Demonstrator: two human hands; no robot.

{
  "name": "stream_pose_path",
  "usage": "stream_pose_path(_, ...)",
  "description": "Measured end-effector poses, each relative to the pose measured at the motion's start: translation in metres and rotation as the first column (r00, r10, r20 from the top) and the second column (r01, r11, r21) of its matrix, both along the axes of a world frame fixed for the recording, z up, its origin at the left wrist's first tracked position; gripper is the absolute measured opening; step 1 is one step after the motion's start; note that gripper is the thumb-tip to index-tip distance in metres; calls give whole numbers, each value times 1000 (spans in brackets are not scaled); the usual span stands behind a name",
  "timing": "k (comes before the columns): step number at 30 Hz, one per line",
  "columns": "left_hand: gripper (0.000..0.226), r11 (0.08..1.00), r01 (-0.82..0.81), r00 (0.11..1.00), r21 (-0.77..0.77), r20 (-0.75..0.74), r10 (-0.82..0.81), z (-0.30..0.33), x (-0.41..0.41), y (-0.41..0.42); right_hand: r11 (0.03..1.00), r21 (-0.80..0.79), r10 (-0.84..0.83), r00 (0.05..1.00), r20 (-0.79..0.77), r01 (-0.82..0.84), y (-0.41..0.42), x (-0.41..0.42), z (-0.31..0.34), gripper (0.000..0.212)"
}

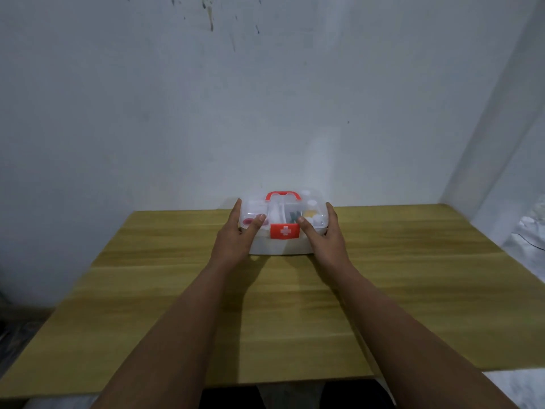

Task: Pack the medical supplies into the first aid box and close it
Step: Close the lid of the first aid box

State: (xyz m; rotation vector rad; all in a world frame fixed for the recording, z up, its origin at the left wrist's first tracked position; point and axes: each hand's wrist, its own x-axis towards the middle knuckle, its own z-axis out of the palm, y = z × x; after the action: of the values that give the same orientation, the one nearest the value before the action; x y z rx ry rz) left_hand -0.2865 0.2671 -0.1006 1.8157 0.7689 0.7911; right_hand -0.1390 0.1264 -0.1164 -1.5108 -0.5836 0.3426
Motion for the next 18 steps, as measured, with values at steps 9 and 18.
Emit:
stream_pose_path(9,83,1000,6,1000,-23,4,-6,-1,37,36,996,-64,-63,997,46,66,37,35,-1,105)
stream_pose_path(18,84,999,8,1000,-37,5,-8,-2,50,46,994,-80,-71,996,58,76,47,45,-4,104)
